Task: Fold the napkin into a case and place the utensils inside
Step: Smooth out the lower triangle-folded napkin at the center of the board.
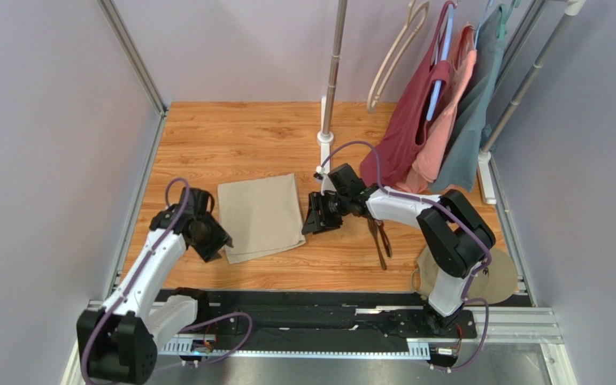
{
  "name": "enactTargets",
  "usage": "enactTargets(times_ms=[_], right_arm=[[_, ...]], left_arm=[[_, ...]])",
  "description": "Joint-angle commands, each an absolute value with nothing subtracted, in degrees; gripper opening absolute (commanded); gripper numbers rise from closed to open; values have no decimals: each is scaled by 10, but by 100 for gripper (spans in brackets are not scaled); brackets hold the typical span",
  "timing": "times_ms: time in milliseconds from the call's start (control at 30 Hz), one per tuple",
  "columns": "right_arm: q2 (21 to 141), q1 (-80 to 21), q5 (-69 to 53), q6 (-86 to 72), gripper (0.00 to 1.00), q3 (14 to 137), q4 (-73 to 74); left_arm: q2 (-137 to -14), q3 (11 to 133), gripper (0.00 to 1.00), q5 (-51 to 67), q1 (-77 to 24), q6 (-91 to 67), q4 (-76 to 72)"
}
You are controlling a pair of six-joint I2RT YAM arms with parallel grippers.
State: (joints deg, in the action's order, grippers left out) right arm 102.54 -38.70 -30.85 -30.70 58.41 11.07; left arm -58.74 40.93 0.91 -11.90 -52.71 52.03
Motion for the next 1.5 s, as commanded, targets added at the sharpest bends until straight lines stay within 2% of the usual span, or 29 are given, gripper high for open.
enactTargets(times_ms=[0, 133, 333, 567, 667, 767, 1033, 1133, 1167, 1233, 1467], right_arm=[[993, -385, -298, -283, 47, 605, 122], [986, -385, -300, -280, 47, 600, 124], [982, -385, -297, -275, 47, 602, 123], [984, -384, -295, -271, 47, 599, 122], [983, -385, -295, -270, 46, 599, 122], [983, -385, -296, -269, 46, 600, 123], [980, -385, -295, -268, 46, 598, 123], [978, -385, -296, -267, 46, 599, 123], [980, -385, -296, -268, 46, 599, 123], [980, -385, -298, -268, 46, 599, 124], [980, -385, -299, -272, 46, 603, 120]], left_arm=[[-500, 357, 52, 30, -36, -590, 559], [-504, 345, 52, 42, 17, -600, 529], [-628, 356, 50, 80, 18, -605, 466], [-683, 361, 45, 62, 18, -612, 420], [-692, 348, 40, 65, 19, -616, 407], [-703, 338, 31, 74, 18, -615, 387], [-725, 348, 34, 60, 19, -606, 393], [-720, 349, 19, 56, 21, -600, 388], [-717, 352, 7, 59, 21, -593, 390], [-704, 359, 0, 62, 22, -587, 409], [-604, 329, 0, 101, 19, -604, 449]])
